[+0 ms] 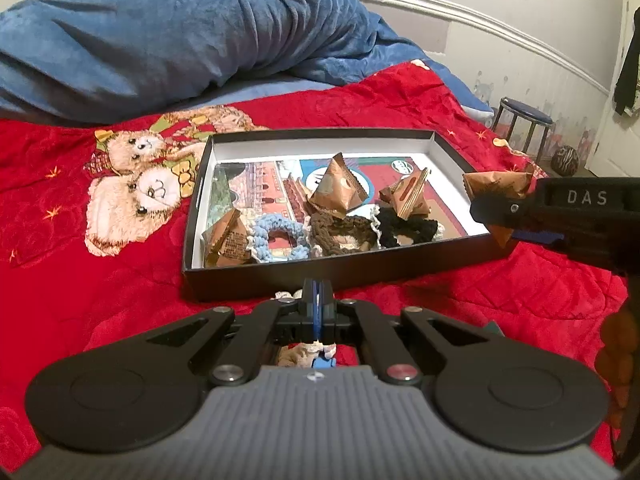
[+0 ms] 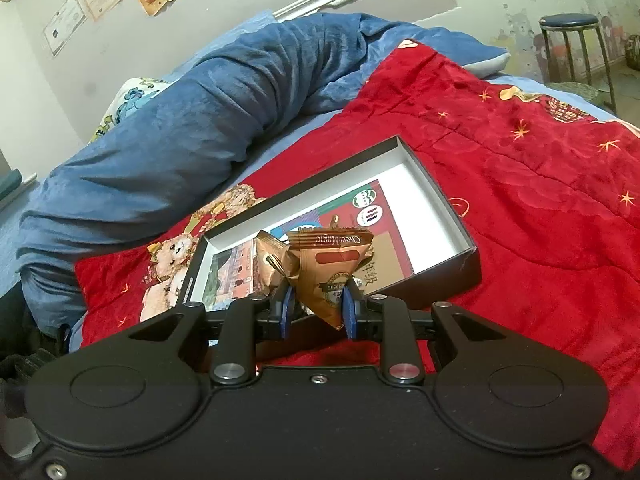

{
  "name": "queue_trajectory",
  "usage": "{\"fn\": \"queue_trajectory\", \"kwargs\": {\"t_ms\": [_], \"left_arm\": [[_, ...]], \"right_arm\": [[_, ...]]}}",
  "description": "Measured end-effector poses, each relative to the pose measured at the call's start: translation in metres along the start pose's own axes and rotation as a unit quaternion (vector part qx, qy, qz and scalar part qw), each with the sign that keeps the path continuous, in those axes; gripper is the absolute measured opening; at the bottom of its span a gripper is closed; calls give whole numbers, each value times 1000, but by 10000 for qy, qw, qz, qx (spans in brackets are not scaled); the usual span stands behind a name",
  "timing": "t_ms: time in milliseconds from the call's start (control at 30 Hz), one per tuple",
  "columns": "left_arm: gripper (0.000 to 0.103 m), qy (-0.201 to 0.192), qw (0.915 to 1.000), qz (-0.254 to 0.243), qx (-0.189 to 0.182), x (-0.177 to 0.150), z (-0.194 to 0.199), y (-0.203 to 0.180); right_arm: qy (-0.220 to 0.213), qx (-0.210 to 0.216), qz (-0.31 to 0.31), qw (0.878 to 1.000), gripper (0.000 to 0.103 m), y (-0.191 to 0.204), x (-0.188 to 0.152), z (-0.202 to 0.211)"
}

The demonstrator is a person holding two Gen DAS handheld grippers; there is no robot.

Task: Organize objects

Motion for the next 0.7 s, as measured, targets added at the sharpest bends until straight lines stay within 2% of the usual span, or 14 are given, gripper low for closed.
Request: {"fn": "queue_trajectory", "kwargs": {"t_ms": [100, 167, 200, 233, 267, 300, 533, 567, 600, 633, 700], "left_arm": [[6, 136, 9999, 26, -43, -1, -3, 2], [15, 191, 9998, -58, 43, -3, -5, 2], [37, 174, 9998, -63, 71, -4, -5, 3], [46, 178, 9998, -54, 110, -6, -6, 4], [63, 209, 9997, -60, 111, -9, -6, 6], [65, 214, 9997, -73, 91, -11, -7, 6], [65, 427, 9986, -229, 234, -15, -32, -4], [58, 453, 9983, -266, 252, -15, -36, -5], [26, 477, 9979, -289, 337, -16, -40, -6], [15, 525, 9974, -334, 364, -17, -44, -7], [14, 672, 9961, -415, 384, -18, -50, -10]], "right_arm": [[14, -25, 1, 10000, 24, 1, -1, -1], [22, -40, 7, 10000, 24, 2, -1, -1], [38, -52, 19, 10000, 24, 2, -2, -1], [56, -58, 34, 10000, 24, 2, -3, -1], [73, -56, 48, 9999, 24, 2, -5, -2], [95, -60, 48, 9999, 24, 1, -7, -3], [274, 7, 23, 9996, 24, -1, -8, -16], [295, 20, 11, 9996, 24, -2, -8, -17], [332, 37, 5, 9994, 24, -2, -9, -19], [356, 44, -1, 9994, 24, -3, -9, -20], [411, 60, 36, 9991, 24, -3, -9, -23]]}}
Point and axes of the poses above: each gripper's, at about its wrist camera, not at the fingertips, and z roughly against the way its jaws point, y to its left, x to its top, the point moved 4 cm from there along -z, roughly the way its jaws point, and after that the axes turned 7 degrees about y, right-handed, at the moved point
